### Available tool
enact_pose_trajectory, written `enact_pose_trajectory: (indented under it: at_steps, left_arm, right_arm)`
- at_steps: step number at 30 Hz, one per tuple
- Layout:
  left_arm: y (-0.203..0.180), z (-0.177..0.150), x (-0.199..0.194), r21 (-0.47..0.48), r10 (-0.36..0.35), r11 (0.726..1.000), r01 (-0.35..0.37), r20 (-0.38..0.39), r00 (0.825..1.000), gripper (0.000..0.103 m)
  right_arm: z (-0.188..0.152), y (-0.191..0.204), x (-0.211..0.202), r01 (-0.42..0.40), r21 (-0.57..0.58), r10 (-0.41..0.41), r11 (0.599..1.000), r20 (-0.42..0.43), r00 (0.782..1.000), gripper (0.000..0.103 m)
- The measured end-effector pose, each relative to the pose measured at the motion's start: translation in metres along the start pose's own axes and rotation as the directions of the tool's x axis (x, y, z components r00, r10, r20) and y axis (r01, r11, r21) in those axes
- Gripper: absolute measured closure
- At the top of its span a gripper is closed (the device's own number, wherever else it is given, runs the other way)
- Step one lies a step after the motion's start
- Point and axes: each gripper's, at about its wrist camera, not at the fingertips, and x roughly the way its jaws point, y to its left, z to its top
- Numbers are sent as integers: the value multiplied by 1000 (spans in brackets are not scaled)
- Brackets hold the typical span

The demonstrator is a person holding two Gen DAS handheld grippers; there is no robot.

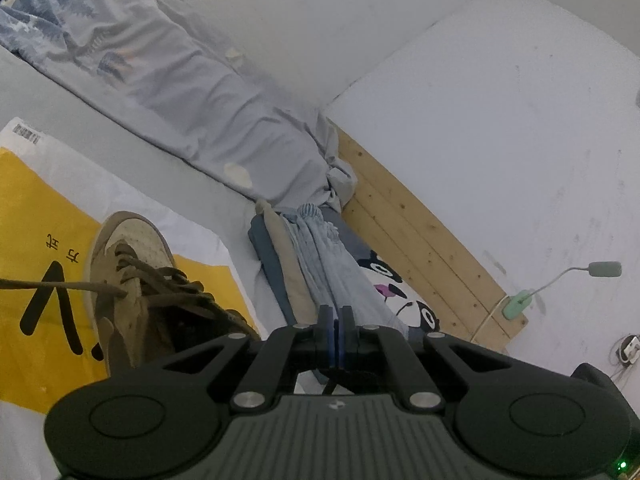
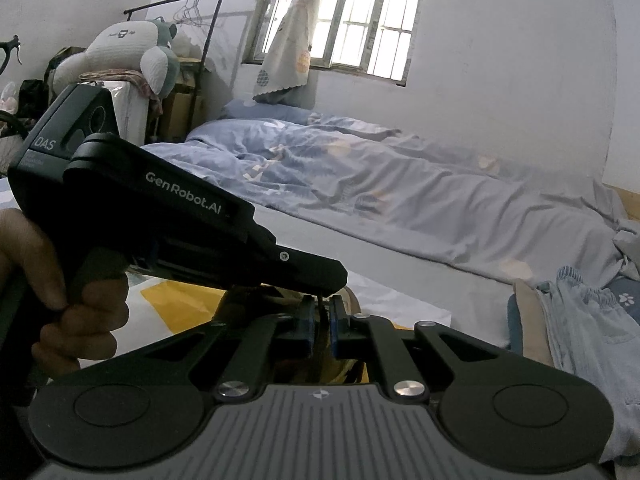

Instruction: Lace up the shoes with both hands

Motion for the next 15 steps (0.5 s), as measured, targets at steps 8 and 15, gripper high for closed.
enact_pose_trajectory:
  at_steps: [8, 15]
  left_arm:
    - [0, 1, 1, -10, -2, 1000, 2, 2, 1000, 103]
    - [6, 9, -12, -55, 26, 998, -23, 61, 998, 80]
  right_arm:
    - [1, 3, 0, 2, -25, -2, 1000, 2, 1000, 102]
    - [3, -5, -2, 34, -23, -34, 999, 21, 999, 102]
